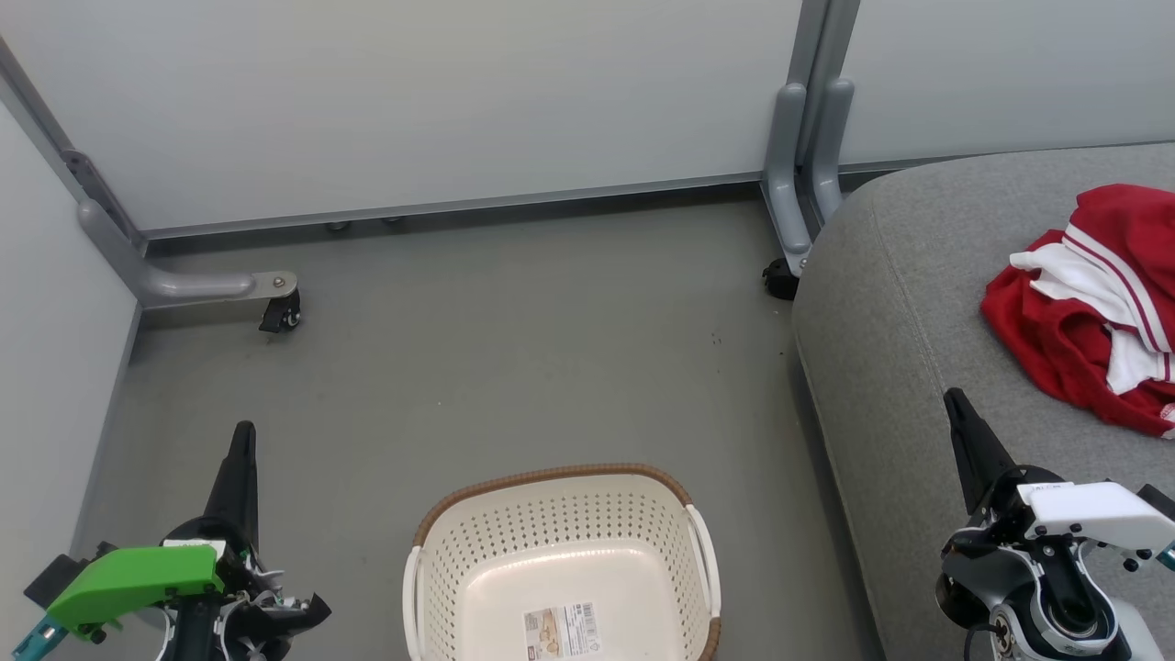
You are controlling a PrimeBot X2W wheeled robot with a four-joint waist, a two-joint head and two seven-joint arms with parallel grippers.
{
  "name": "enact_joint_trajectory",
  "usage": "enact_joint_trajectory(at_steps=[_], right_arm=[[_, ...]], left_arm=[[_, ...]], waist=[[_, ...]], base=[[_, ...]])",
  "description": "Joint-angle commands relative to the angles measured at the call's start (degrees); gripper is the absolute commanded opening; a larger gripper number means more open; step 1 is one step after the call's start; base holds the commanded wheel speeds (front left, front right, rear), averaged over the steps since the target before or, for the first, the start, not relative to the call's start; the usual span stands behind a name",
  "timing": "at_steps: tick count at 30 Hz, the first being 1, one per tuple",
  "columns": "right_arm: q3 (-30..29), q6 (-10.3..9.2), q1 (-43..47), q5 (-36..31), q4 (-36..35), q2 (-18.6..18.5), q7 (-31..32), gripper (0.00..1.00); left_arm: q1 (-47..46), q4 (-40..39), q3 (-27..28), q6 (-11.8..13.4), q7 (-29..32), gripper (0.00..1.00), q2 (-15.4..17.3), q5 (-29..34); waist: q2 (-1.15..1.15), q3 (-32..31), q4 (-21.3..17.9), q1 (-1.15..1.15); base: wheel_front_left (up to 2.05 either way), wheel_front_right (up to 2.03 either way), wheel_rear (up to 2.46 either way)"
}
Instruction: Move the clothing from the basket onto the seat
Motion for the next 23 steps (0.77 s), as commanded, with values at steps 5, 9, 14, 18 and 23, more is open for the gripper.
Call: enact_joint_trajectory(at_steps=[5,9,14,18,23], right_arm=[[-0.1,0.02,-0.4,-0.4,0.1,0.0,0.3,0.00],[-0.2,0.02,-0.4,-0.4,0.1,0.0,0.4,0.00],[-0.2,0.02,-0.4,-0.4,0.1,0.0,0.4,0.00],[-0.2,0.02,-0.4,-0.5,0.1,0.0,0.4,0.00],[-0.3,0.02,-0.4,-0.5,0.1,0.1,0.4,0.00]], left_arm=[[-0.8,0.1,0.3,-0.2,0.2,0.00,0.1,0.2],[-0.8,0.1,0.3,-0.2,0.2,0.00,0.1,0.2],[-0.8,0.1,0.4,-0.2,0.2,0.00,0.0,0.2],[-0.8,0.1,0.4,-0.2,0.1,0.00,0.0,0.3],[-0.8,0.1,0.4,-0.2,0.2,0.00,0.0,0.3]], waist=[[0.00,0.0,0.0,0.00],[0.00,0.0,0.0,0.00],[0.00,0.0,0.0,0.00],[0.00,0.0,0.0,0.00],[0.00,0.0,0.0,0.00]], base=[[0.00,0.00,0.00],[0.00,0.00,0.00],[0.00,0.00,0.00],[0.00,0.00,0.00],[0.00,0.00,0.00]])
